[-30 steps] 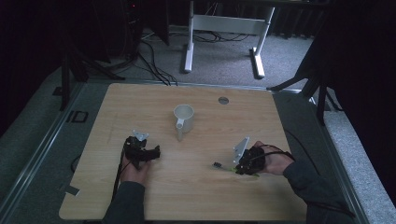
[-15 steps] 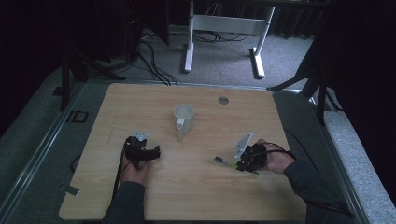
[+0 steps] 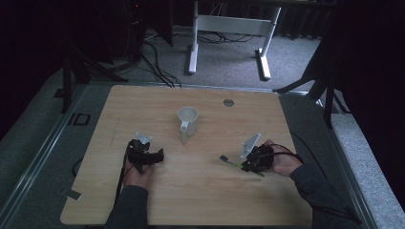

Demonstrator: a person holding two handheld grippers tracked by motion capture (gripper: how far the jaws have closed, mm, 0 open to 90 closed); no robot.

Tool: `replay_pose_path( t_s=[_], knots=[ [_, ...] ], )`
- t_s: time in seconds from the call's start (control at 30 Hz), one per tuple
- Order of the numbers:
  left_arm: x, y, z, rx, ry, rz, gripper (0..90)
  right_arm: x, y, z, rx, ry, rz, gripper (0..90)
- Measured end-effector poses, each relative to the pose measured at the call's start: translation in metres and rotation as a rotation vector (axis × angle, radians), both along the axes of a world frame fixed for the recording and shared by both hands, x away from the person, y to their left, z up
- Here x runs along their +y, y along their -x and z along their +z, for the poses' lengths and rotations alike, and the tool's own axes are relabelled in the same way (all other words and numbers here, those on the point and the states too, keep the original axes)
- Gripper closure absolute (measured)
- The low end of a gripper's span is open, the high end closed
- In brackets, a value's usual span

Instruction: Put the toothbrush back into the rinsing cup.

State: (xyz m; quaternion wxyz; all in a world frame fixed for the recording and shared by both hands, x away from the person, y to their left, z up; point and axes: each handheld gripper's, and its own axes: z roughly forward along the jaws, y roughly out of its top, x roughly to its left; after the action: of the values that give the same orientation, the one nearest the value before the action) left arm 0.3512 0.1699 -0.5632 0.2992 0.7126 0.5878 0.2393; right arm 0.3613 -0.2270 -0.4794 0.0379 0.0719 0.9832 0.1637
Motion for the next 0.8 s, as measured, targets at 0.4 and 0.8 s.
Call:
replay_pose_path(
  t_s=[0.4,0.8],
  knots=[
    [0.0,0.0,0.0,0.0,0.0,0.0,14.1,-0.0005,-0.0037,0.0001,-0.02,-0.054,-0.041,79.6],
    [0.0,0.0,0.0,0.0,0.0,0.0,14.1,0.0014,-0.005,0.0005,-0.038,-0.088,-0.068,79.6]
  ],
)
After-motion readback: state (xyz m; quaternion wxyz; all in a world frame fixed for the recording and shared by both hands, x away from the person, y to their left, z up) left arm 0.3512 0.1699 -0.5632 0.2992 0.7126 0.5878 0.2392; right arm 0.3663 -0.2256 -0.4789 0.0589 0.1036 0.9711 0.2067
